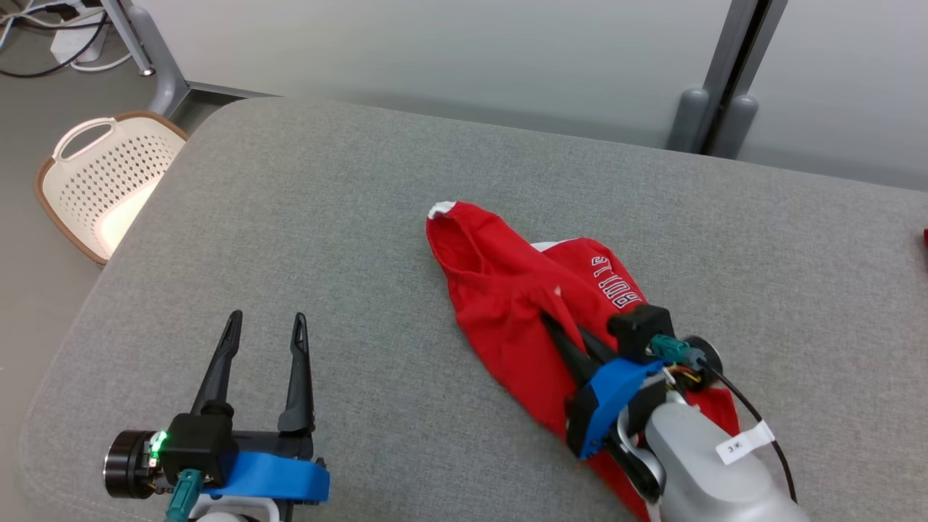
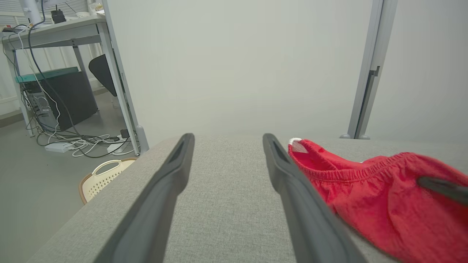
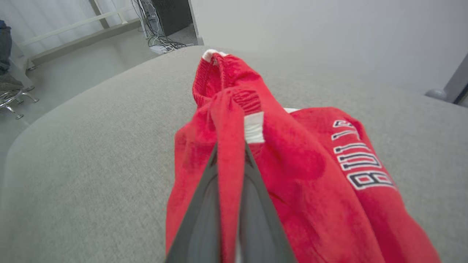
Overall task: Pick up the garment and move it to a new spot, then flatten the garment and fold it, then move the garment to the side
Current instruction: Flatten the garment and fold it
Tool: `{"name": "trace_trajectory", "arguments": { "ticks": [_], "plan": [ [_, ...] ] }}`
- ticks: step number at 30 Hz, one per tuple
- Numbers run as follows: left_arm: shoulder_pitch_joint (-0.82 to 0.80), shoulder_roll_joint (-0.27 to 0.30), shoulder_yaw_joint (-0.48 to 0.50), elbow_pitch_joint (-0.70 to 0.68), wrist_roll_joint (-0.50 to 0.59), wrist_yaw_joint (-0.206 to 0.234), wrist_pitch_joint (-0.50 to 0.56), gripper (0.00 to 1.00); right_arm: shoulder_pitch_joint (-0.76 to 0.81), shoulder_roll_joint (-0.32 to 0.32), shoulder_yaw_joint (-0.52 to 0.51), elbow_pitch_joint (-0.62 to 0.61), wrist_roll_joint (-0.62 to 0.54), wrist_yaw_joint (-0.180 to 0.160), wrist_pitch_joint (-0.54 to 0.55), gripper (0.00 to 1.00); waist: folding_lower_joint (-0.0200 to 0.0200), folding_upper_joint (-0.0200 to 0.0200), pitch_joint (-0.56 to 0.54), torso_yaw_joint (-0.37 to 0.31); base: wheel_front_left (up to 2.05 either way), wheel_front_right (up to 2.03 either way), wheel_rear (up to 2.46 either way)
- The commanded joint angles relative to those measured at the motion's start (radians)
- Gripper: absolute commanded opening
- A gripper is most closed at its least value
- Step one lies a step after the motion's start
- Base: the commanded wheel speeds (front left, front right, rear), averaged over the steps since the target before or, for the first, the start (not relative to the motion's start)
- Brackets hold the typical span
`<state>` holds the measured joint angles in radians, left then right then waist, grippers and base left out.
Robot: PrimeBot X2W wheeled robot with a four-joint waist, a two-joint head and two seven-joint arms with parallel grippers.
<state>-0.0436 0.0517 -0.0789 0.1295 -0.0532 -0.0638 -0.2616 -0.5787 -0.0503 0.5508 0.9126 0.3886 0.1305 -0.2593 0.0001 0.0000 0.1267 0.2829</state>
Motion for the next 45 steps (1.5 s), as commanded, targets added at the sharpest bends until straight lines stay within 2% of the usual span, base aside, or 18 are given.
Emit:
{"name": "trace_trajectory", "arguments": {
  "ticks": [1, 4, 9, 10, 11, 16, 20, 26, 29, 30, 35, 40, 45],
  "plan": [
    [-0.015, -0.001, 0.001, -0.002, -0.006, 0.002, -0.004, 1.00, -0.021, 0.000, 0.009, -0.046, -0.011, 0.001, -0.006, 0.00, -0.0001, 0.0000, 0.001, -0.001, 0.00, 0.00, 0.00],
    [-0.014, -0.001, -0.001, -0.004, -0.005, 0.005, -0.004, 1.00, 0.000, 0.000, 0.057, -0.116, -0.038, 0.001, -0.006, 0.00, -0.0001, 0.0000, 0.002, -0.002, 0.00, 0.00, 0.00],
    [-0.006, -0.001, -0.009, 0.001, -0.011, 0.009, -0.004, 1.00, 0.041, -0.001, 0.195, -0.180, -0.091, 0.000, -0.006, 0.00, -0.0001, 0.0000, 0.006, -0.002, 0.00, 0.00, 0.00],
    [-0.006, -0.001, -0.011, 0.002, -0.015, 0.010, -0.004, 1.00, 0.053, -0.001, 0.226, -0.183, -0.087, 0.000, -0.006, 0.12, -0.0001, 0.0000, 0.006, -0.002, 0.00, 0.00, 0.00],
    [-0.006, -0.001, -0.015, 0.003, -0.017, 0.011, -0.004, 1.00, 0.061, -0.001, 0.252, -0.191, -0.082, 0.000, -0.006, 1.00, -0.0001, 0.0000, 0.006, -0.002, 0.00, 0.00, 0.00],
    [-0.002, -0.001, -0.018, 0.005, -0.022, 0.021, -0.004, 1.00, 0.099, 0.000, 0.329, -0.245, -0.040, 0.000, -0.006, 1.00, -0.0001, 0.0000, 0.004, -0.014, 0.00, 0.00, 0.00],
    [0.008, -0.001, -0.010, 0.003, -0.017, 0.024, -0.004, 1.00, 0.135, -0.002, 0.304, -0.315, -0.044, 0.000, -0.006, 1.00, -0.0001, 0.0000, -0.005, -0.044, 0.00, 0.00, 0.00],
    [0.015, -0.001, 0.013, -0.005, -0.004, 0.022, -0.004, 1.00, 0.222, -0.015, 0.077, -0.446, -0.127, 0.000, -0.006, 1.00, -0.0001, 0.0000, -0.014, -0.119, 0.00, 0.00, 0.00],
    [0.018, 0.002, 0.023, -0.006, 0.002, 0.019, -0.004, 1.00, 0.274, -0.031, -0.063, -0.511, -0.162, 0.000, -0.006, 1.00, -0.0001, 0.0000, -0.017, -0.152, 0.00, 0.00, 0.00],
    [0.021, 0.005, 0.033, -0.007, 0.006, 0.018, -0.004, 1.00, 0.312, -0.038, -0.150, -0.552, -0.188, 0.000, -0.006, 1.00, -0.0001, 0.0000, -0.019, -0.174, 0.00, 0.00, 0.00],
    [0.028, 0.008, 0.048, -0.010, 0.013, 0.013, -0.004, 1.00, 0.412, -0.051, -0.331, -0.610, -0.225, 0.000, -0.006, 1.00, -0.0001, 0.0000, -0.025, -0.210, 0.00, 0.00, 0.00],
    [0.033, 0.008, 0.054, -0.011, 0.019, 0.009, -0.004, 1.00, 0.492, -0.052, -0.421, -0.630, -0.251, 0.000, -0.006, 1.00, -0.0001, 0.0000, -0.029, -0.223, 0.00, 0.00, 0.00],
    [0.032, 0.007, 0.056, -0.011, 0.021, 0.004, -0.004, 1.00, 0.495, -0.053, -0.413, -0.620, -0.265, 0.001, -0.006, 1.00, -0.0001, 0.0000, -0.028, -0.223, 0.00, 0.00, 0.00]
  ]
}}
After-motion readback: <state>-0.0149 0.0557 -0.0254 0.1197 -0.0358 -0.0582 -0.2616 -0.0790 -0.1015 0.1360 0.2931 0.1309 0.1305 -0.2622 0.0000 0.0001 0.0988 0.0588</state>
